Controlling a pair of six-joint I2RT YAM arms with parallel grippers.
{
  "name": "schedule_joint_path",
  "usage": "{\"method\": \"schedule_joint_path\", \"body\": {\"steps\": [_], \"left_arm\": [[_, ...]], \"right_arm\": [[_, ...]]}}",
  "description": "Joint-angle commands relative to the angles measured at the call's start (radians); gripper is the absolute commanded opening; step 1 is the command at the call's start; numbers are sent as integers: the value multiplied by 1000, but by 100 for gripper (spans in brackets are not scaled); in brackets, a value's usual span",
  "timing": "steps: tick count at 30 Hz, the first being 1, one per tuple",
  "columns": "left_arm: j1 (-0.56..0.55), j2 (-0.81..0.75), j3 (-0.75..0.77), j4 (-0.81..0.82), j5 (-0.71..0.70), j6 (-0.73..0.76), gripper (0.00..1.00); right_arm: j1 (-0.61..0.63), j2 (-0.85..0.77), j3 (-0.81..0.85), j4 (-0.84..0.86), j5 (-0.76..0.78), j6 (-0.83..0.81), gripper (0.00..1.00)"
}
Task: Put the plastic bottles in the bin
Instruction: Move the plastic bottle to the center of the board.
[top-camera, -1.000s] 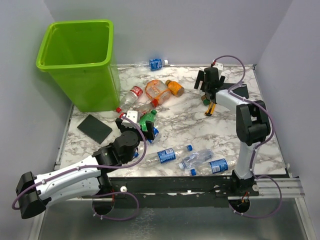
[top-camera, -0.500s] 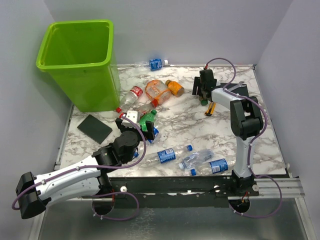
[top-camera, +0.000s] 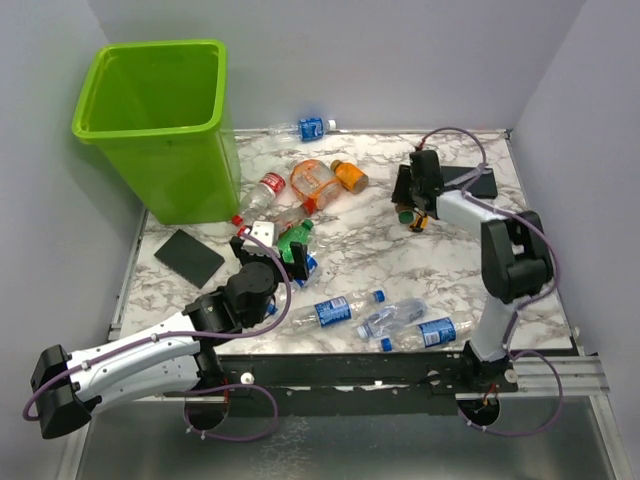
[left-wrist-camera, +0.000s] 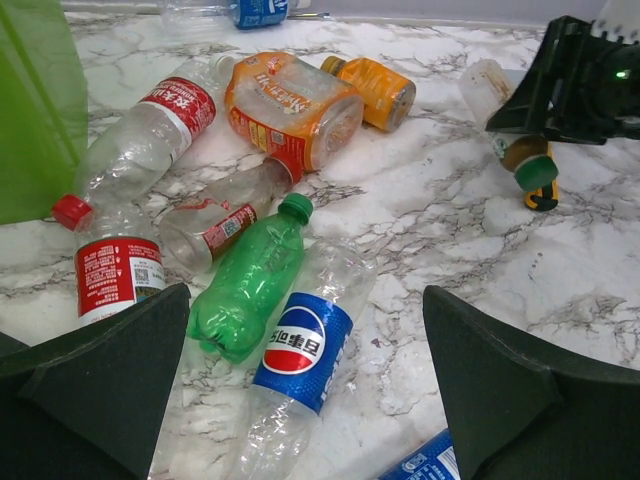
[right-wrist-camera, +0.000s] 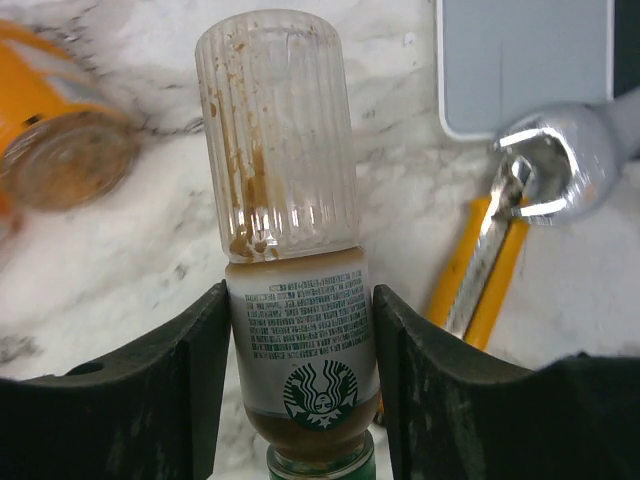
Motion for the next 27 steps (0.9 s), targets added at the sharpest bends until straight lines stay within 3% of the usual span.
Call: {"method": "schedule_joint_path", "body": {"steps": [1, 7, 13, 21, 24, 27], "left_arm": [[-3, -16, 14, 9, -8, 6, 99], [-1, 30, 44, 16, 36, 3, 99], [9, 139, 114, 56, 130, -19, 99], [64, 328, 231, 58, 220, -34, 99], [137, 413, 278, 54, 311, -73, 99], [177, 488, 318, 59, 352, -83, 99]], "right_arm": [[65, -289, -152, 46, -128, 43, 42], [241, -495, -338, -122, -177, -50, 43], [340, -598, -476, -193, -90, -44, 43], [341, -508, -491, -178, -62, -38, 44], [341, -472, -494, -168, -53, -11, 51], [341, -474, -512, -160, -43, 15, 68]]}}
